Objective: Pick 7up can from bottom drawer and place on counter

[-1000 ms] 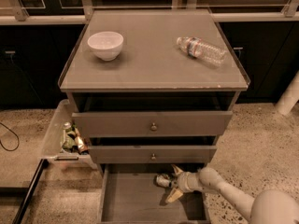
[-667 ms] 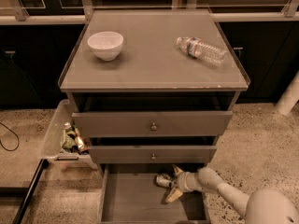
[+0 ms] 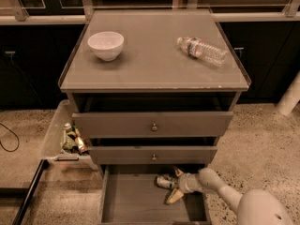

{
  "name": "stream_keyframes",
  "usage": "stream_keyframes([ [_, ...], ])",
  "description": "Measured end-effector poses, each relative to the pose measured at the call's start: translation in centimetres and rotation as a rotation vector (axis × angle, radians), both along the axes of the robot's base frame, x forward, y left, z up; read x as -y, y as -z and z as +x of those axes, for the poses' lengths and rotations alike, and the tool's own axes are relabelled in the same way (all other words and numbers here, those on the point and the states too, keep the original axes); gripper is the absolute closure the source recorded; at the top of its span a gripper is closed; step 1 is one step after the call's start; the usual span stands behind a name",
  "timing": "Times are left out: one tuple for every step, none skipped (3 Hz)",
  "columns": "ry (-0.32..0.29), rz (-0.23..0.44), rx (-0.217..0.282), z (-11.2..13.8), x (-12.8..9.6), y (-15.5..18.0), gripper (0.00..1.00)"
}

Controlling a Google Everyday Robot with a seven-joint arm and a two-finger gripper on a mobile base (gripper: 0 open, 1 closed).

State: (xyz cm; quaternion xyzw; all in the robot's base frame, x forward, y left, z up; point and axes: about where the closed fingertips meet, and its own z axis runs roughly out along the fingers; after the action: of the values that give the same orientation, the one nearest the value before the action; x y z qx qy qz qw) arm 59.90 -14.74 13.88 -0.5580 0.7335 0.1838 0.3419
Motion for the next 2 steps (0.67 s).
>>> stream_keyframes([
  [0.002, 0.003, -0.003, 0.19, 0.19, 0.08, 0.16],
  [0.001, 0.003, -0.003, 0.18, 0.19, 0.08, 0.39],
])
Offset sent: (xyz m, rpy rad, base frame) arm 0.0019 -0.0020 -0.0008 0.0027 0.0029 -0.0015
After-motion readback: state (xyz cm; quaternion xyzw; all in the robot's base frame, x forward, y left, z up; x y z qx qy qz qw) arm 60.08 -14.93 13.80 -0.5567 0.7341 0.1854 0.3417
